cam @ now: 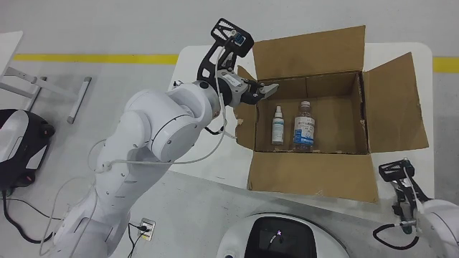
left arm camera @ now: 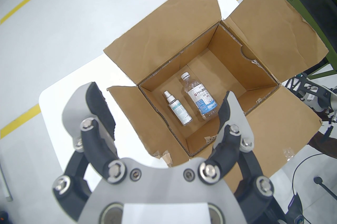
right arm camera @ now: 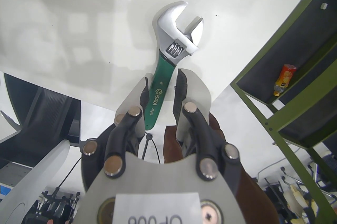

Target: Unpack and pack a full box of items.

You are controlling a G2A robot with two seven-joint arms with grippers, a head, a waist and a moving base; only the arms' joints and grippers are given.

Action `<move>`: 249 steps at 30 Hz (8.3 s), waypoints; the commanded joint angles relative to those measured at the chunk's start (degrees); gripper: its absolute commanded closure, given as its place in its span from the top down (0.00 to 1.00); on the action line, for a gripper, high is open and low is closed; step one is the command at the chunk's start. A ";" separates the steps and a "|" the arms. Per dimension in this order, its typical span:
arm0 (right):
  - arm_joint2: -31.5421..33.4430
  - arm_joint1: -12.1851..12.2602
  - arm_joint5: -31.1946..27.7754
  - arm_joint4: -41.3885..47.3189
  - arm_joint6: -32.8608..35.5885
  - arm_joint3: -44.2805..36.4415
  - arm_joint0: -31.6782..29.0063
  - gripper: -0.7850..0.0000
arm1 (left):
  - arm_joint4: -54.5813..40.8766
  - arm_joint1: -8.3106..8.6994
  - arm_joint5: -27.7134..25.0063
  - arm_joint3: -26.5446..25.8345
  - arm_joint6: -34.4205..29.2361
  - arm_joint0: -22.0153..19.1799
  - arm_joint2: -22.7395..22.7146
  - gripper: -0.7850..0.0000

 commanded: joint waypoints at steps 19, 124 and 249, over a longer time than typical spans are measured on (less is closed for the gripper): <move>-1.87 0.65 0.74 0.58 0.00 2.44 1.87 0.11 | 0.00 0.00 0.00 0.00 0.00 0.00 0.00 1.00; 9.69 4.38 -11.61 29.65 -47.99 -16.72 -0.01 0.00 | 6.73 0.68 0.71 -3.27 5.41 7.16 -7.67 1.00; 19.37 -3.46 4.59 27.69 -66.63 -1.40 -6.24 0.00 | 28.24 1.52 -8.12 -1.51 9.69 18.48 -8.23 1.00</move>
